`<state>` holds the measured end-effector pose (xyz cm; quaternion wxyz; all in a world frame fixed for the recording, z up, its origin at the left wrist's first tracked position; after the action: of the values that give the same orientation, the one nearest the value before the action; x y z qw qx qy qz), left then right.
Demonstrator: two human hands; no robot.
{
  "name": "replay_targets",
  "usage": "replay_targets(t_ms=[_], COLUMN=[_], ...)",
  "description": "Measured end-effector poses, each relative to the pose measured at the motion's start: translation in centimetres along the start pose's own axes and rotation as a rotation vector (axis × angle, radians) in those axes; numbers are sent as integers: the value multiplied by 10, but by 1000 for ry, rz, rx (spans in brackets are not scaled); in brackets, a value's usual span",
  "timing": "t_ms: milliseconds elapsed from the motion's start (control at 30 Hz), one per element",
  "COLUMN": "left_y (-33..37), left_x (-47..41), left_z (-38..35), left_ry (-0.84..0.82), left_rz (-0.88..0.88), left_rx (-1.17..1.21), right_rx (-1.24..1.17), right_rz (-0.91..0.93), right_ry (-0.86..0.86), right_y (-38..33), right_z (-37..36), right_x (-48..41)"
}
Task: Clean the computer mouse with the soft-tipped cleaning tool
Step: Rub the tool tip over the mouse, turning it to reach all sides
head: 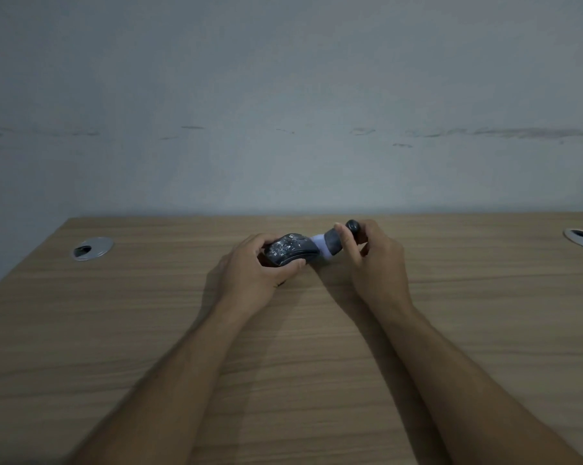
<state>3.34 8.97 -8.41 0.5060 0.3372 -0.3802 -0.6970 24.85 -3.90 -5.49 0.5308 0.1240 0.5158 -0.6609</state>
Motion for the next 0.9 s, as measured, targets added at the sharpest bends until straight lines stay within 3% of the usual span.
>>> replay_targets(t_ms=[133,300,467,567,633,767,900], left_y=[2,9,12,12,12,11,10], left_x=[1,4,6,6,5,3,4], left_z=[-3,-3,-2,-2,-2,-3,-3], left_ry=[-44,-68,-84,-84,-85,-77,-86], left_rz=[-11,-61,-56,-81,-92,-108,-100], left_rx=[6,-25,-2,1,-27,-55,-30], right_rx=[-45,-85,-45,-96,-96,-28,-5], right_rz=[-5,6,-39,29,101,45,25], right_ry=[70,-14,25,68,24,-49,41], right_y=[-7,-4,8,-15,-26,-5,-5], right_z=[10,-5,2,7,0,-13,4], right_x=[-2,-3,-2,-3,-3,-1,-4])
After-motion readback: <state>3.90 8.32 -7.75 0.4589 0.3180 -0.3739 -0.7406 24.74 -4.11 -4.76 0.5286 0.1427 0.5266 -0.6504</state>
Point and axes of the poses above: each hand's wrist, its own x-axis away from the middle knuckle, its own z-axis out of the back of the hand, y = z × x, the point moved 10 cm from there along -x, towards the middle knuckle, and after that the axes turned 13 degrees about z, right-handed, at the moved point
